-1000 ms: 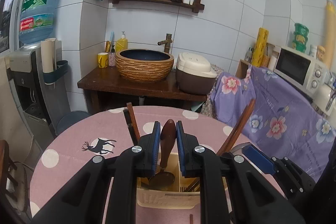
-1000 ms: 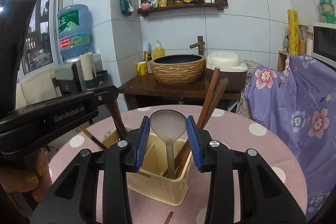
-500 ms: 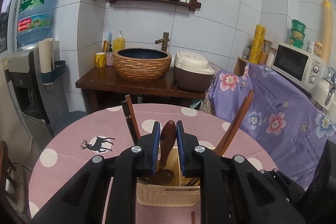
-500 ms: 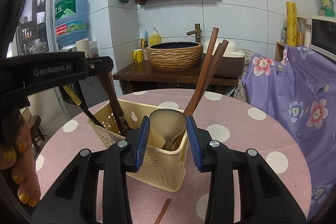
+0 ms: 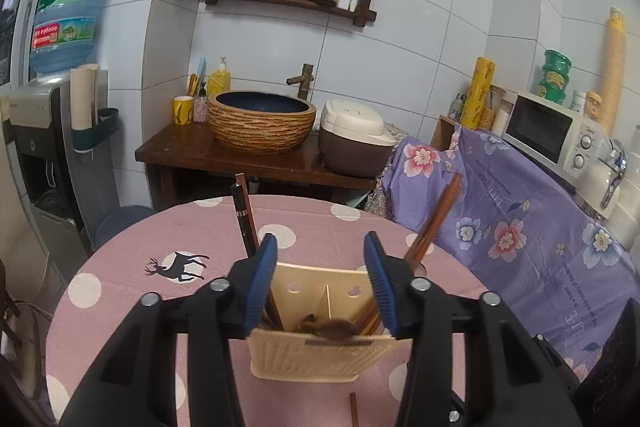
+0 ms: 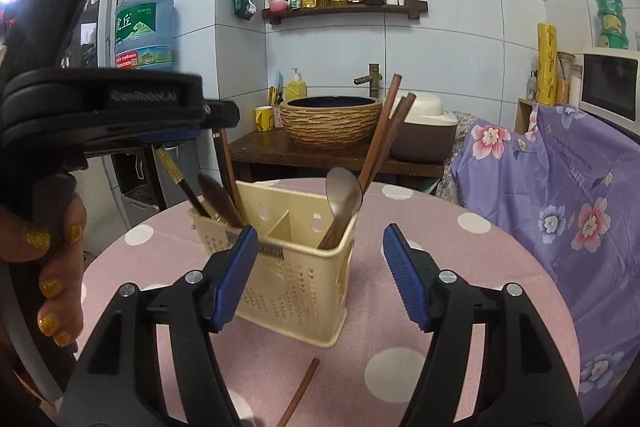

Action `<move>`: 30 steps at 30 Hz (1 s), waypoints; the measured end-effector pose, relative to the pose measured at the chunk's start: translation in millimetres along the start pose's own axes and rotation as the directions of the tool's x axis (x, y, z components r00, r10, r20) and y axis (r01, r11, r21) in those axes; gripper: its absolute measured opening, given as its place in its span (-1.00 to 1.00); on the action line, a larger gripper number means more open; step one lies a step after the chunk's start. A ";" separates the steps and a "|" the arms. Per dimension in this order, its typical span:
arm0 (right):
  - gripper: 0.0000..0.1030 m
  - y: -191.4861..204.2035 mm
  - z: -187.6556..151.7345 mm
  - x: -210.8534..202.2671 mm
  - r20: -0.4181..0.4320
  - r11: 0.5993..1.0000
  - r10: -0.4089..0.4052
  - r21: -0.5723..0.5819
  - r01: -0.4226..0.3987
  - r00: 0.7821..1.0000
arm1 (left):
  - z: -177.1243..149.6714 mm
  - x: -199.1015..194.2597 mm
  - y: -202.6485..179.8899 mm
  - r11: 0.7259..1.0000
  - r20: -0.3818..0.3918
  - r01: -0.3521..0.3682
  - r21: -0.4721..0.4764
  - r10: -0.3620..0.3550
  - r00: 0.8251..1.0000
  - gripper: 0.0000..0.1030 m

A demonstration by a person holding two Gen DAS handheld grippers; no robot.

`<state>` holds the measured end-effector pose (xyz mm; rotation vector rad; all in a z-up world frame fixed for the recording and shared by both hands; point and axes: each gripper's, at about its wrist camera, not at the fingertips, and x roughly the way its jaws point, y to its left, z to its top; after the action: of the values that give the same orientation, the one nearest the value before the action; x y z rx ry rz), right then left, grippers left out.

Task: Organize utensils
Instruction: 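Move the left tool down and grasp the metal spoon on the table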

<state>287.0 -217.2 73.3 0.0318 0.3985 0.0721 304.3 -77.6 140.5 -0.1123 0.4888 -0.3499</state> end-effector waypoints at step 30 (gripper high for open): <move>0.36 -32.7 -121.6 -41.4 -0.284 0.990 -0.076 0.091 0.106 0.956 | -229.4 -37.7 -21.0 0.990 -0.462 0.062 0.128 0.005 0.887 -0.59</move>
<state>203.8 -251.0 -24.2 0.1081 0.6871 -0.0370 157.2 -89.0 -40.4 0.1051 0.9342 -0.4411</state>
